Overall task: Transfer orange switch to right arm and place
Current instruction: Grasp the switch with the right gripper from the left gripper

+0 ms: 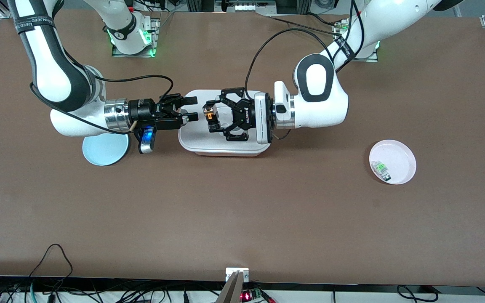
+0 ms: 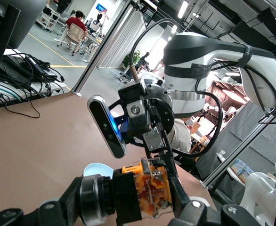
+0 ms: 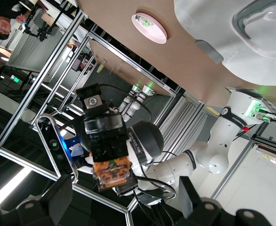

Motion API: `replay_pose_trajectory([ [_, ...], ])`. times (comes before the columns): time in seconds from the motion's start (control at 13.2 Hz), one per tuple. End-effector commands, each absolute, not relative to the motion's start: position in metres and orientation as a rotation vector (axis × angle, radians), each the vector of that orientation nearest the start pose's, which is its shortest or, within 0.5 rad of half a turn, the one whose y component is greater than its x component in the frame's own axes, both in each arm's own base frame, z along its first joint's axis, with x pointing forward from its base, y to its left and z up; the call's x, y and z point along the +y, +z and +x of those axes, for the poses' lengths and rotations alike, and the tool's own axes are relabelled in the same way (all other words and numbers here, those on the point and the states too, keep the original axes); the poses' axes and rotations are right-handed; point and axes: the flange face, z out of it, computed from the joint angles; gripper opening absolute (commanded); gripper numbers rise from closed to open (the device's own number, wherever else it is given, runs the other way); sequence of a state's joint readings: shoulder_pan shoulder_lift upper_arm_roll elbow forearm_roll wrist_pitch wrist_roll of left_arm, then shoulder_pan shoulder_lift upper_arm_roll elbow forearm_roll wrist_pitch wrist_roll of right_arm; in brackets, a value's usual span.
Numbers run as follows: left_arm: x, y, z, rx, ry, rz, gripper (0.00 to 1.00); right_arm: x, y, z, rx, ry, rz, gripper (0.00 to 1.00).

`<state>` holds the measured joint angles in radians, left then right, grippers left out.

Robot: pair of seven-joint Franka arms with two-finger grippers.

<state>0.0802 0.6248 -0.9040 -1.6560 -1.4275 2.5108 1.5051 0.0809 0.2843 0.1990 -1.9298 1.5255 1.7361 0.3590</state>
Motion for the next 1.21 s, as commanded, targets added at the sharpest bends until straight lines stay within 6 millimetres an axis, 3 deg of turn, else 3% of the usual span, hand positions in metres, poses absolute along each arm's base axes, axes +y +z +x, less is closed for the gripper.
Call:
replay_pose_trajectory([
  [0.0,-0.436,0.399,0.559,-0.775,0.734,1.562,0.00,0.251,0.394,0.560,0.743,0.899,-1.508,1.00],
  [0.76,-0.436,0.399,0.559,-0.774,0.734,1.562,0.00,0.263,0.386,0.561,0.751,0.908,-1.430,1.00],
  [1.14,-0.435,0.399,0.560,-0.771,0.735,1.563,0.00,0.273,0.371,0.559,0.721,0.890,-1.436,1.00],
])
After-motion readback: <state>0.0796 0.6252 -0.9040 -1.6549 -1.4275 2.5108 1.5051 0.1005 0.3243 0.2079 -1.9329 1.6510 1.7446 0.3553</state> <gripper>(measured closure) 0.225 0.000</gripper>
